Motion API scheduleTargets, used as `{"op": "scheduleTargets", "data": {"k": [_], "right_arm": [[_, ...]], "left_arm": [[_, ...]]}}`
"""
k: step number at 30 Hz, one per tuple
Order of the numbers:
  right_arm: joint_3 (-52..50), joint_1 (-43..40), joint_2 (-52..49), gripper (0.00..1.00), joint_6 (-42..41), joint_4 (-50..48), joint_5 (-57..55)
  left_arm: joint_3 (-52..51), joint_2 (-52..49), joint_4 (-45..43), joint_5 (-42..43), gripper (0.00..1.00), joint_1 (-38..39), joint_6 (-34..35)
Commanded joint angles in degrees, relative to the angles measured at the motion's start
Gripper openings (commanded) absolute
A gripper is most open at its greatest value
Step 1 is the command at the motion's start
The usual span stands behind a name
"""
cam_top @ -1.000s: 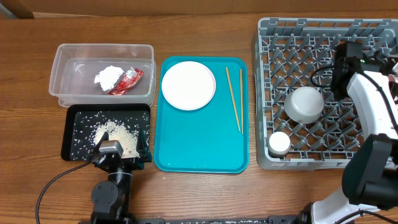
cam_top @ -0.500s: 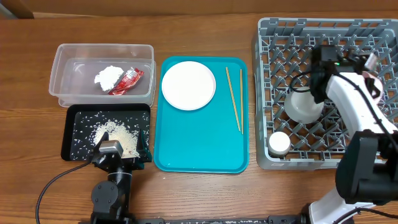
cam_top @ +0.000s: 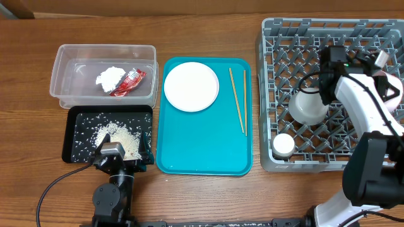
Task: Sort waste into correct bins and load items into the dishwasher
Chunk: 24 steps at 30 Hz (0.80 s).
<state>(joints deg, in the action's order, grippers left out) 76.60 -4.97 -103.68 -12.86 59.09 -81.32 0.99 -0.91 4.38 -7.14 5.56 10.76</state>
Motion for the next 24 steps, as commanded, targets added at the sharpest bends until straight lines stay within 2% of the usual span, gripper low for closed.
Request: {"op": "scheduleTargets", "data": {"k": [1, 12, 19, 21, 24], "right_arm": [[-0.15, -0.81, -0.50, 0.04, 0.98, -0.94, 1.29], [-0.15, 0.24, -6.69, 0.04, 3.08, 1.66, 1.55], [-0.15, 5.88, -6.71, 0.04, 3.06, 1.40, 1.46], [-0.15, 7.21, -6.71, 0.09, 3.06, 1.55, 1.51], [-0.13, 8.90, -6.58, 0.31, 1.68, 3.13, 1.46]], "left_arm": [[-0.50, 0.59, -0.33, -0.52, 1.00, -0.46, 0.85], [-0.50, 0.59, -0.33, -0.52, 1.00, -0.46, 0.85], [-0.50, 0.59, -0.33, -0.50, 1.00, -0.46, 0.85], [-0.50, 0.59, -0.33, -0.50, 1.00, -0.46, 0.85], [-0.50, 0.59, -0.33, -0.50, 1.00, -0.46, 0.85]]}}
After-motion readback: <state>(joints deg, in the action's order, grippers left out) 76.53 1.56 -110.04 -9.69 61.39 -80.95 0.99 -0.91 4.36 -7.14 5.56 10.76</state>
